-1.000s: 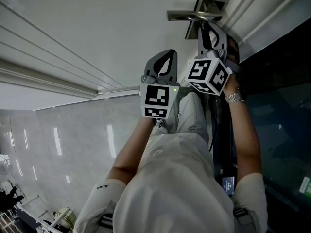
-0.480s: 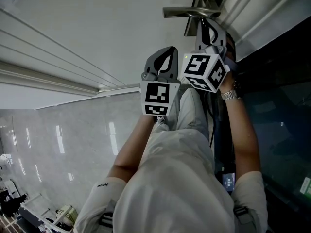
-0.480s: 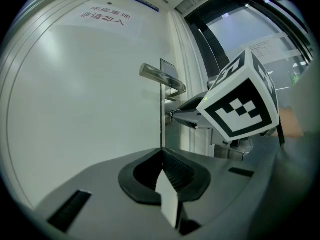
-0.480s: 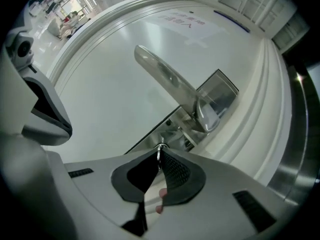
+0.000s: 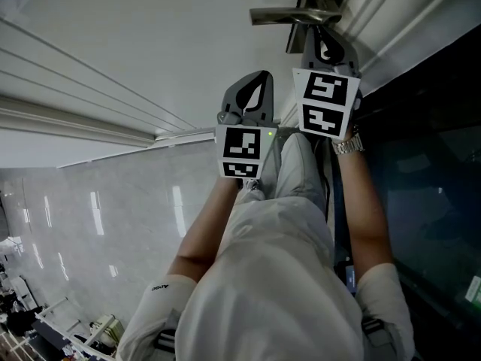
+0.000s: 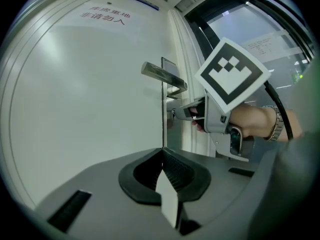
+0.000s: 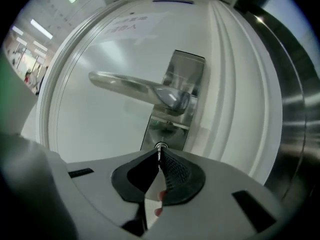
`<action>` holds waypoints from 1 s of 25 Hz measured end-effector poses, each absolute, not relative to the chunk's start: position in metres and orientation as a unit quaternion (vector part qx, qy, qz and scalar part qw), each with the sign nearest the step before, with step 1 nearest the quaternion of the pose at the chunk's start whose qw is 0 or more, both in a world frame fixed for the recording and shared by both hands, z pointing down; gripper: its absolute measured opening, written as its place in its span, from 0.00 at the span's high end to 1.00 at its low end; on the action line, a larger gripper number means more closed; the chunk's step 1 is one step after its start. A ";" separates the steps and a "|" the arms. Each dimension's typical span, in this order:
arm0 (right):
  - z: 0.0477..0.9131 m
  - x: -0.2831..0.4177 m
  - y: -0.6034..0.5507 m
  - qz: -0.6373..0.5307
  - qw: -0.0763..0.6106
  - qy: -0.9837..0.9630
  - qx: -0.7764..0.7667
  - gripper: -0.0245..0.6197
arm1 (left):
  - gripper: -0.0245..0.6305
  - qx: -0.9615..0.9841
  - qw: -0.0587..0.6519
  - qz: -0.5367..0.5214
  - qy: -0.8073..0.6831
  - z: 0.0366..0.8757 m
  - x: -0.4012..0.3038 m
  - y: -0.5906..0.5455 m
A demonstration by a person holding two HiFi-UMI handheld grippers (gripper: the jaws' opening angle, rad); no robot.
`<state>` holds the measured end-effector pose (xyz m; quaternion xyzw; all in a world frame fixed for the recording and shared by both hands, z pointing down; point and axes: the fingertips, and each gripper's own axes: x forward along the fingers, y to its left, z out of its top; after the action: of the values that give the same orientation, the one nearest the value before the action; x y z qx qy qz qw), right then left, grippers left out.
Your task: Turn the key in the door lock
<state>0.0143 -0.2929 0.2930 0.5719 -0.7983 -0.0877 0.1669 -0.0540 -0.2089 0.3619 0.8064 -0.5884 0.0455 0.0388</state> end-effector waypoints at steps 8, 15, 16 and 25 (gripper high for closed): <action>0.295 0.021 -0.296 0.151 0.011 -0.826 0.543 0.94 | 0.95 0.806 0.039 0.052 -0.589 0.366 -0.053 -0.206; 0.296 0.025 -0.296 0.299 -0.101 -0.805 0.502 0.94 | 0.95 0.804 0.040 0.053 -0.591 0.366 -0.055 -0.202; 0.296 0.025 -0.296 0.312 -0.111 -0.802 0.496 0.94 | 0.95 0.804 0.040 0.053 -0.591 0.367 -0.056 -0.202; 0.298 0.027 -0.298 0.433 -0.206 -0.751 0.454 0.94 | 0.95 0.803 0.042 0.049 -0.593 0.365 -0.058 -0.200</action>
<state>0.0271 -0.2977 0.2980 0.4538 -0.7511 0.4328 -0.2064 -0.0584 -0.1997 0.3654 0.8025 -0.5931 0.0487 0.0420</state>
